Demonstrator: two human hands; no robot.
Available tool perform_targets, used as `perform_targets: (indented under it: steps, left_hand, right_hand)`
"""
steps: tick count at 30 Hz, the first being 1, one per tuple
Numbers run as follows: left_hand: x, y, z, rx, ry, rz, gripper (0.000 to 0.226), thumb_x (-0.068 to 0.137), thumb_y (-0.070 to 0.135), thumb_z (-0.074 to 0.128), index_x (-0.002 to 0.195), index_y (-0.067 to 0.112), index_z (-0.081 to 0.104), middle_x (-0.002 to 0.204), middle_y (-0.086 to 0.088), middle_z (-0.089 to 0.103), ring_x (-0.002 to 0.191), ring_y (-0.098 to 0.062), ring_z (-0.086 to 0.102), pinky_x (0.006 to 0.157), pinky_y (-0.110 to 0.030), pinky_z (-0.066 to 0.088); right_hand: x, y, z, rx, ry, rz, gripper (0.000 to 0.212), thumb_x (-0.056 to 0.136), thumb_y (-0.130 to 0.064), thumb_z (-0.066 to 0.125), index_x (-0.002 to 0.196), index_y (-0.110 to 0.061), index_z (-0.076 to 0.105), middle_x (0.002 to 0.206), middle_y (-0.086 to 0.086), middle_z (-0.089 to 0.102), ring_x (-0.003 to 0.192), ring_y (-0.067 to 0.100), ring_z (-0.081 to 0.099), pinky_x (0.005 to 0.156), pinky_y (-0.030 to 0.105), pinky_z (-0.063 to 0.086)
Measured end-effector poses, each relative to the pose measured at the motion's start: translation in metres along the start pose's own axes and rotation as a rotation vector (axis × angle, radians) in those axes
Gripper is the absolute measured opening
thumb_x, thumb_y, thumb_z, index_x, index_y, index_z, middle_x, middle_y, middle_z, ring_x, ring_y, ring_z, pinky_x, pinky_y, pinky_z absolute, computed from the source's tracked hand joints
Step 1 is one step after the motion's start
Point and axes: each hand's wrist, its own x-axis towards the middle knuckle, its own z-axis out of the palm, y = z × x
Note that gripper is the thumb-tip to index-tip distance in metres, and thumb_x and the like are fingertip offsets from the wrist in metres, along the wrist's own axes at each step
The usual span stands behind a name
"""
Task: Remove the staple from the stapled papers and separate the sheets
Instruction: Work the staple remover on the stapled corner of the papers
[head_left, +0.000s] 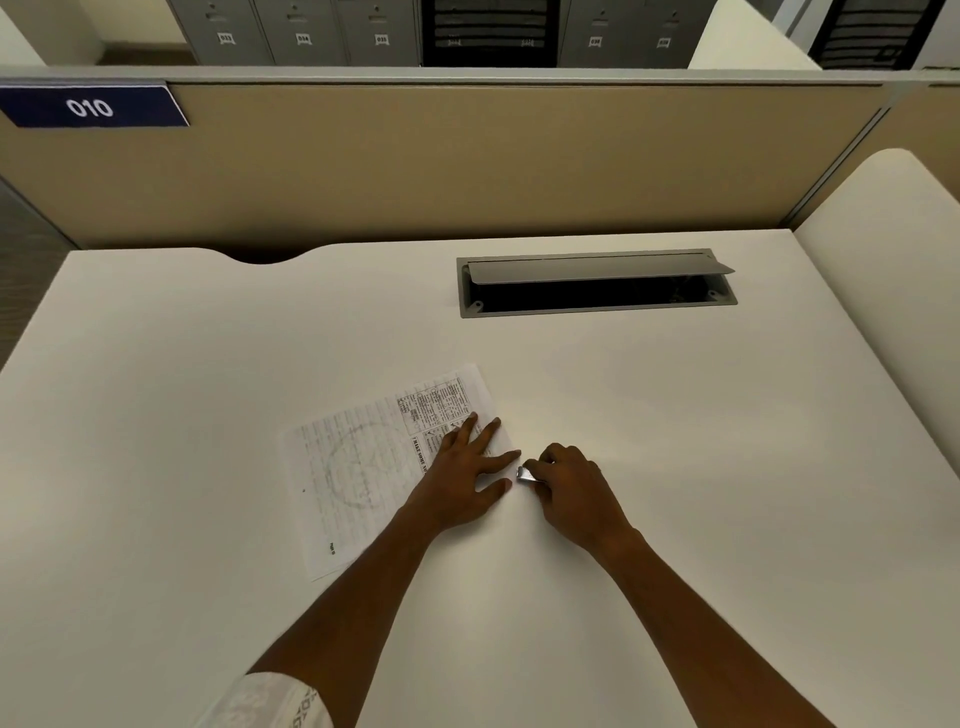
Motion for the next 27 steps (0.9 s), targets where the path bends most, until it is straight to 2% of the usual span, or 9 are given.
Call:
perform_targets:
  steps: [3, 8, 14, 19, 24, 27]
  left_hand:
    - [0.0003, -0.0010, 0.0018, 0.047, -0.009, 0.008, 0.061, 0.092, 0.065, 0.031, 0.146, 0.041, 0.049, 0.170, -0.002, 0.014, 0.158, -0.031, -0.002, 0.126, -0.047, 0.005]
    - [0.0004, 0.0008, 0.0015, 0.077, -0.018, -0.005, 0.064, 0.091, 0.067, 0.026, 0.146, 0.043, 0.048, 0.171, -0.001, 0.011, 0.158, -0.030, -0.004, 0.125, -0.043, 0.001]
    - [0.0011, -0.0005, 0.0030, 0.099, 0.004, 0.008, 0.058, 0.093, 0.065, 0.030, 0.144, 0.044, 0.051, 0.170, -0.004, 0.014, 0.158, -0.033, -0.001, 0.124, -0.044, 0.005]
    - [0.0004, 0.0002, 0.0024, 0.078, 0.001, 0.001, 0.045, 0.100, 0.052, 0.049, 0.145, 0.044, 0.050, 0.171, -0.001, 0.012, 0.158, -0.029, -0.004, 0.124, -0.038, -0.002]
    - [0.0003, 0.0011, 0.0032, 0.100, 0.013, 0.011, 0.060, 0.092, 0.066, 0.029, 0.144, 0.043, 0.051, 0.170, -0.002, 0.014, 0.158, -0.031, -0.001, 0.124, -0.041, 0.001]
    - [0.0010, 0.0014, 0.0025, 0.095, 0.003, 0.008, 0.055, 0.095, 0.063, 0.034, 0.144, 0.043, 0.052, 0.170, -0.003, 0.013, 0.158, -0.032, -0.002, 0.124, -0.041, 0.001]
  right_hand:
    - [0.0016, -0.0017, 0.0005, -0.024, 0.001, -0.002, 0.020, 0.092, -0.017, 0.059, 0.104, -0.023, 0.074, 0.097, 0.000, 0.064, 0.090, 0.026, 0.058, 0.070, 0.035, 0.044]
    - [0.0010, 0.0026, 0.0040, -0.032, 0.058, -0.029, 0.019, 0.083, -0.011, 0.071, 0.098, -0.022, 0.077, 0.092, 0.000, 0.066, 0.084, 0.026, 0.062, 0.066, 0.035, 0.045]
    - [-0.0010, 0.0013, 0.0066, -0.032, 0.088, -0.085, 0.022, 0.080, -0.010, 0.076, 0.098, -0.022, 0.077, 0.093, -0.002, 0.067, 0.082, 0.023, 0.062, 0.067, 0.034, 0.047]
    - [-0.0041, 0.0017, 0.0045, -0.049, 0.110, 0.005, 0.017, 0.081, -0.011, 0.075, 0.093, -0.023, 0.076, 0.089, -0.002, 0.065, 0.077, 0.024, 0.061, 0.063, 0.032, 0.042]
    - [-0.0003, -0.0012, 0.0061, -0.088, 0.064, 0.000, 0.013, 0.087, -0.014, 0.065, 0.091, -0.022, 0.075, 0.088, -0.001, 0.063, 0.081, 0.025, 0.060, 0.064, 0.030, 0.037]
    - [0.0016, -0.0038, 0.0073, -0.097, 0.058, 0.007, 0.013, 0.086, -0.012, 0.066, 0.089, -0.021, 0.074, 0.086, -0.001, 0.062, 0.080, 0.024, 0.059, 0.063, 0.031, 0.037]
